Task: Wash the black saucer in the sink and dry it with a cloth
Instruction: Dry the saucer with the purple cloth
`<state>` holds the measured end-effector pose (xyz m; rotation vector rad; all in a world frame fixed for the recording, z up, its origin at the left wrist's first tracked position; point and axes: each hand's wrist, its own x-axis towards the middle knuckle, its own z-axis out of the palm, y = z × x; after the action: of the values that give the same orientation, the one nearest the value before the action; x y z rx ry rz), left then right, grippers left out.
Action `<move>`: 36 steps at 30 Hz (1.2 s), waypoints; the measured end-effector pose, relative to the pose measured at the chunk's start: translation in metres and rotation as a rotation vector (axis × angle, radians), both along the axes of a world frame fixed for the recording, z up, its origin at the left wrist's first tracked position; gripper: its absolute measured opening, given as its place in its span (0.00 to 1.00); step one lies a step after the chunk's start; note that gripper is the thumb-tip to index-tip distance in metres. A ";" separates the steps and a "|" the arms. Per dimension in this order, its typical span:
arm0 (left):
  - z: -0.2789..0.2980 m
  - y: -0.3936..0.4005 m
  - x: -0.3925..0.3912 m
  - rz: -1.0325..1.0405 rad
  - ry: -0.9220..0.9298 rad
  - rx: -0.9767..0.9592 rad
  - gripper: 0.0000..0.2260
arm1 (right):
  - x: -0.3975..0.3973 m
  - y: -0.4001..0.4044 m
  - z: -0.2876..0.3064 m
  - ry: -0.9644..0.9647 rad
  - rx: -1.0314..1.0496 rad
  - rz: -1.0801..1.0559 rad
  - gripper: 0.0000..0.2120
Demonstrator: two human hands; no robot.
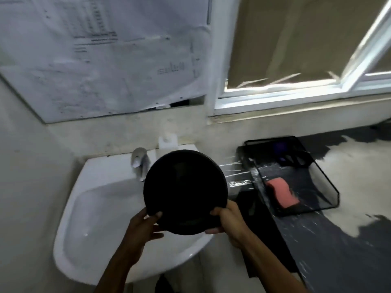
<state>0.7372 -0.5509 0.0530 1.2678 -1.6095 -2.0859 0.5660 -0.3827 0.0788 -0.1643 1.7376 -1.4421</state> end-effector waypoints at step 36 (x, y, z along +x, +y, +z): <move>-0.025 0.230 -0.301 0.193 0.036 0.269 0.06 | -0.252 0.256 -0.026 0.138 0.394 -0.159 0.03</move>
<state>0.4367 -0.3204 0.0278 1.3956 -1.1682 -2.2404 0.3138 -0.1266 0.0527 0.0899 2.1523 -1.1890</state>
